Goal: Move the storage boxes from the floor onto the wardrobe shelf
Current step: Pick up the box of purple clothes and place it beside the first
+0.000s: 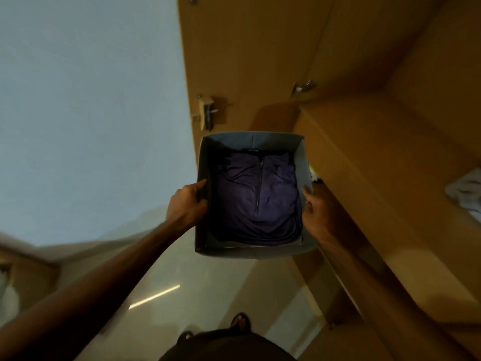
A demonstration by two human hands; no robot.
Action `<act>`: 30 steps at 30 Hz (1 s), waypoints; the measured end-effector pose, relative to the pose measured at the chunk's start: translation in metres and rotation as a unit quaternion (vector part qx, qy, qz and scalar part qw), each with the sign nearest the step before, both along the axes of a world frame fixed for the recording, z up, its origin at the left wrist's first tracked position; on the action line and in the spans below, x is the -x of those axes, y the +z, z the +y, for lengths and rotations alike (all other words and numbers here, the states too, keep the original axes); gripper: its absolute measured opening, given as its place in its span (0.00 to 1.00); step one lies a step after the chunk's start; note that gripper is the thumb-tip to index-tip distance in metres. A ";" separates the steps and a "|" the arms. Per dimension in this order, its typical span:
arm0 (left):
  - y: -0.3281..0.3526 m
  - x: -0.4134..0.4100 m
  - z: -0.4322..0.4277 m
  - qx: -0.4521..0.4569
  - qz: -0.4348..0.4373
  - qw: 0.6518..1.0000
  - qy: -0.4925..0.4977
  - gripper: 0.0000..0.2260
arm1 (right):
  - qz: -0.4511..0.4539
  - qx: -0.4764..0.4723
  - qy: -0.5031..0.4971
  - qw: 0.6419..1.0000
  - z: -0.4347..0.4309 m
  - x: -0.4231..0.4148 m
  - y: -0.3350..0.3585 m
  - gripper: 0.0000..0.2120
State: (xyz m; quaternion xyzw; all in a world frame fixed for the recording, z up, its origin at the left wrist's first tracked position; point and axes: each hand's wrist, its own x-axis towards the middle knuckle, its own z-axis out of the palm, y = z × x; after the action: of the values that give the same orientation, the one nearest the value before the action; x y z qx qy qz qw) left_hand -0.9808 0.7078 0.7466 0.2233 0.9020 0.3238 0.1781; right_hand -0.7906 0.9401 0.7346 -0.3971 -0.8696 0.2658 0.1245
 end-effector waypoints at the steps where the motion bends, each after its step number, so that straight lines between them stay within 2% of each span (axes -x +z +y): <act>1: 0.008 0.004 0.018 -0.010 0.011 1.000 -0.013 0.29 | 0.001 -0.007 -0.005 1.000 0.013 -0.001 0.009 0.21; 8: 0.043 0.022 0.123 -0.064 0.049 0.993 -0.091 0.29 | 0.044 -0.023 -0.080 0.996 0.093 -0.010 0.040 0.22; 14: 0.050 0.050 0.224 -0.120 0.018 0.973 -0.197 0.30 | 0.065 -0.029 -0.167 0.983 0.149 -0.019 0.053 0.23; 16: 0.062 0.050 0.259 -0.144 0.011 0.964 -0.224 0.25 | 0.072 -0.029 -0.198 0.977 0.169 -0.021 0.054 0.23; 18: 0.063 0.058 0.298 -0.124 0.036 0.958 -0.257 0.23 | 0.082 -0.033 -0.233 0.968 0.190 -0.022 0.052 0.23; 22: 0.063 0.078 0.373 -0.089 0.061 0.935 -0.337 0.25 | 0.079 -0.029 -0.306 0.948 0.222 -0.023 0.060 0.24; 30: 0.069 0.088 0.513 -0.078 0.028 0.867 -0.491 0.20 | 0.038 0.019 -0.435 0.900 0.278 -0.036 0.056 0.24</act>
State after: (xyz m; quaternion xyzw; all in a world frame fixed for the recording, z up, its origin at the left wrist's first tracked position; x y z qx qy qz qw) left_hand -1.0692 1.2209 0.8159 0.6598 0.6518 0.2576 0.2708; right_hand -0.7549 1.2176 0.7910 -0.7277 -0.5998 0.2167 0.2524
